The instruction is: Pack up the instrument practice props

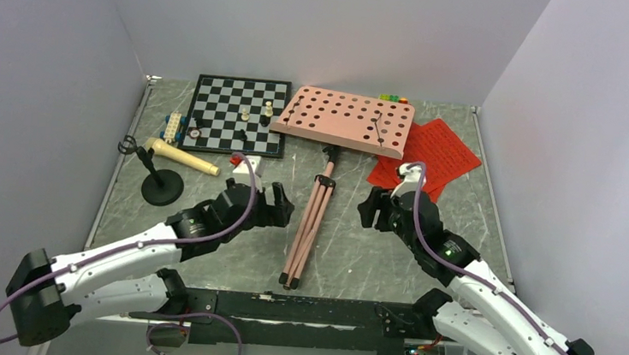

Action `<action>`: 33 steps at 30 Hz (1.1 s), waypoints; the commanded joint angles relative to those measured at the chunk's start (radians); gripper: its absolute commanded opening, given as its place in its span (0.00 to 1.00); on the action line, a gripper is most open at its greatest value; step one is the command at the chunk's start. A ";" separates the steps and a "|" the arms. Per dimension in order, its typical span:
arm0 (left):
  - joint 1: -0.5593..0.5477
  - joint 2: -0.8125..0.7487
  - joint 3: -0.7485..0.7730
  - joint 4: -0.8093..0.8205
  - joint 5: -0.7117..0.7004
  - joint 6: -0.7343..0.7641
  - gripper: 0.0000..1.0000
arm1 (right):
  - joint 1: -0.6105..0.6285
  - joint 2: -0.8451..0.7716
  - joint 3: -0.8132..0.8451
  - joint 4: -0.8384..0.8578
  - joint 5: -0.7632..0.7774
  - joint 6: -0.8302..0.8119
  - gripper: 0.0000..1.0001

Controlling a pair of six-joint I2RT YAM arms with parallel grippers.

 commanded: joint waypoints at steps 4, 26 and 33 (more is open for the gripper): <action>-0.004 -0.116 0.125 -0.324 -0.151 -0.144 0.99 | 0.024 -0.005 0.073 0.011 0.259 0.055 0.78; -0.004 -0.429 -0.045 -0.347 -0.272 0.094 0.99 | 0.025 0.020 0.091 0.077 0.142 0.080 1.00; -0.004 -0.459 -0.074 -0.385 -0.241 0.062 0.99 | 0.026 0.004 0.092 0.084 0.347 0.119 1.00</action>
